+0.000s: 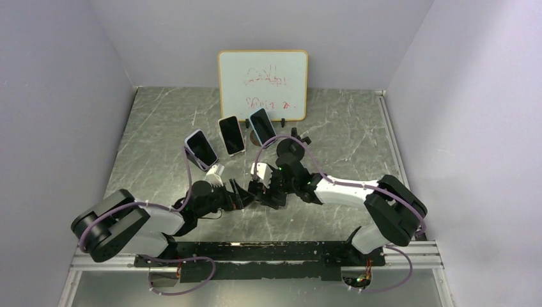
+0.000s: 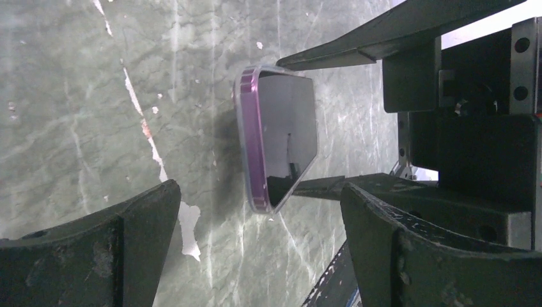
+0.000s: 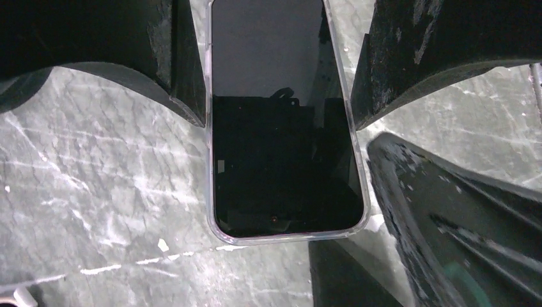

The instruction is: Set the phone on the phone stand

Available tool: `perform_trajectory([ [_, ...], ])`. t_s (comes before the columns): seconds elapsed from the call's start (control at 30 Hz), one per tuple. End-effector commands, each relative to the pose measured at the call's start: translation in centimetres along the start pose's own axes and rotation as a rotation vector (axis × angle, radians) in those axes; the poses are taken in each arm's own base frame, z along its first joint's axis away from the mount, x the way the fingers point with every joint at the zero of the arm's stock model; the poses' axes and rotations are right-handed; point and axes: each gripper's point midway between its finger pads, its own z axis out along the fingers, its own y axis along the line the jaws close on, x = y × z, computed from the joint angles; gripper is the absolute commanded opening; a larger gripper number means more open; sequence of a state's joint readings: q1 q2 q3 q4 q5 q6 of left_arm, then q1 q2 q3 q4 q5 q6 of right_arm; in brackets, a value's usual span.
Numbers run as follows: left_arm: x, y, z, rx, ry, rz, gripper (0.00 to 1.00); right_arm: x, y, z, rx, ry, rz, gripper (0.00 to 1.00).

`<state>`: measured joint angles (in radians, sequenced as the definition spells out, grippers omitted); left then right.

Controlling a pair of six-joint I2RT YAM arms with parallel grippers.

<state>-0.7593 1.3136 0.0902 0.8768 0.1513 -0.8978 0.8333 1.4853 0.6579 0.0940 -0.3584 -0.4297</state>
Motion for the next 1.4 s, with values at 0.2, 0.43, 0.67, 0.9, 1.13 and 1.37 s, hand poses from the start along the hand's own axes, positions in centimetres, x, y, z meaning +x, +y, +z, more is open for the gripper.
perform_trajectory([
  [0.2,-1.8,-3.2,0.3,0.151,-0.114,-0.007,0.78,-5.1,0.3,0.7,-0.021,-0.151,-0.059,0.59],
  [0.43,-1.9,-4.7,0.0,0.230,-0.115,0.021,0.46,-7.4,-0.3,-0.6,0.012,-0.209,-0.097,0.59],
  [0.67,-1.8,-6.1,0.3,0.292,-0.091,0.087,0.05,-9.5,-1.2,-2.8,0.077,-0.254,-0.130,0.84],
  [0.9,-3.5,-8.2,1.5,0.257,-0.028,0.378,0.05,-14.3,-4.1,-13.6,0.316,-0.401,-0.087,1.00],
  [1.13,-7.1,-11.6,-0.6,0.236,-0.044,0.649,0.05,-16.0,-5.6,-20.8,0.109,-0.459,0.185,0.87],
  [1.37,-8.4,-16.3,-4.1,0.317,0.086,0.843,0.05,-15.8,-2.8,-19.2,-0.140,-0.499,0.178,0.74],
])
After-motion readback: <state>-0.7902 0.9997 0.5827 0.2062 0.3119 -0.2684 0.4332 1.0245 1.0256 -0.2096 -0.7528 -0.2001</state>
